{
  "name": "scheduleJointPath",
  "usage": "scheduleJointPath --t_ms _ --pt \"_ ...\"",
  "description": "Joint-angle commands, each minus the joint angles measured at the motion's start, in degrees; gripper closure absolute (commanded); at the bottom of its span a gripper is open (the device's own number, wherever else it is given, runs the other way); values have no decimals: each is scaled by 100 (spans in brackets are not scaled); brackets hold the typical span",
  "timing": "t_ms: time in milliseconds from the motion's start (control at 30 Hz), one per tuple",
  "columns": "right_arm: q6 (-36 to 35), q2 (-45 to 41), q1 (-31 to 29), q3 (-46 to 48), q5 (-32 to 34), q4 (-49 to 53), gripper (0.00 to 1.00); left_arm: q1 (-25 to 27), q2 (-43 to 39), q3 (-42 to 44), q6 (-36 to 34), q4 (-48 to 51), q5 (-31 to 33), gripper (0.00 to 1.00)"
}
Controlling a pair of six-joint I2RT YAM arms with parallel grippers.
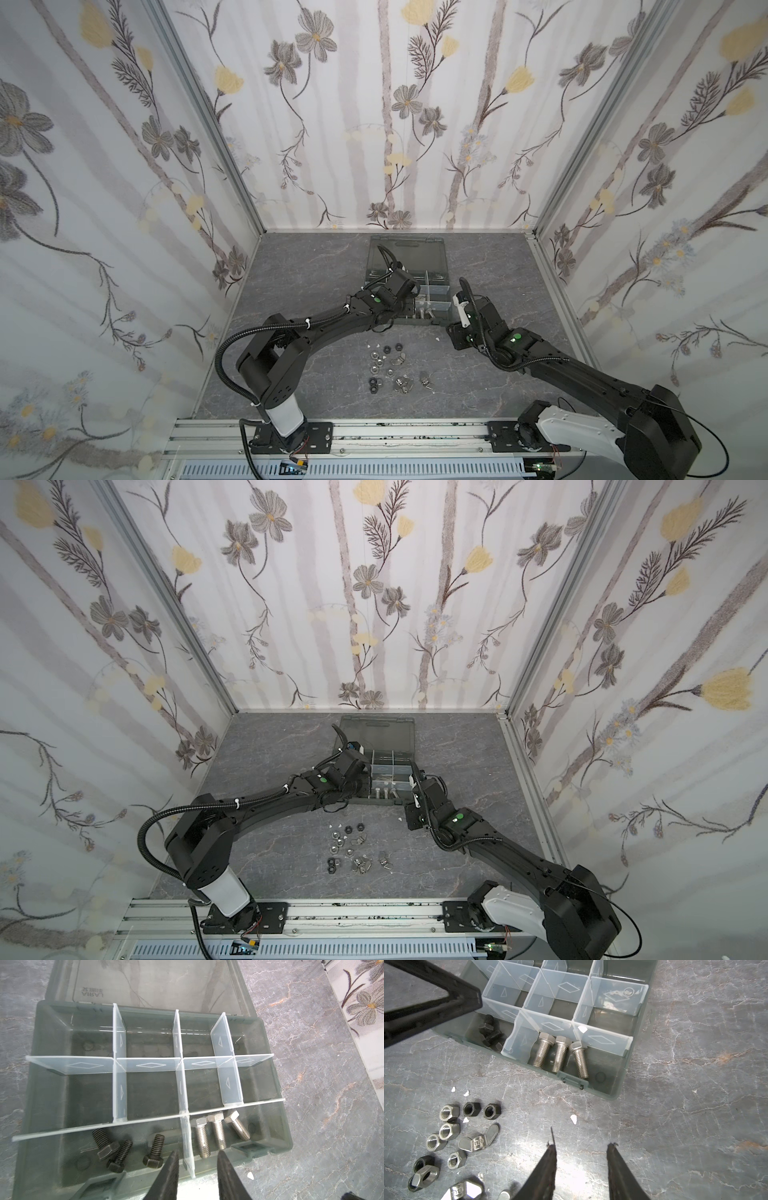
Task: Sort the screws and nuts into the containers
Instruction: 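Withdraw the left gripper over the pile while the right gripper reaches toward a black nut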
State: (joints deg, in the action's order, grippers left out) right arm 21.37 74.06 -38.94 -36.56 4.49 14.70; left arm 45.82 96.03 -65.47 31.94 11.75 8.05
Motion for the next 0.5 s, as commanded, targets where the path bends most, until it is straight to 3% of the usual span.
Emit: scheduleJointPath --t_ms 0,467 --pt "160 137 -136 1 -124 -332 59 -29 -213 216 138 -41 214 66" --pt "315 1293 -1065 -563 -93 -518 59 -195 -1412 1460 503 -41 538 66"
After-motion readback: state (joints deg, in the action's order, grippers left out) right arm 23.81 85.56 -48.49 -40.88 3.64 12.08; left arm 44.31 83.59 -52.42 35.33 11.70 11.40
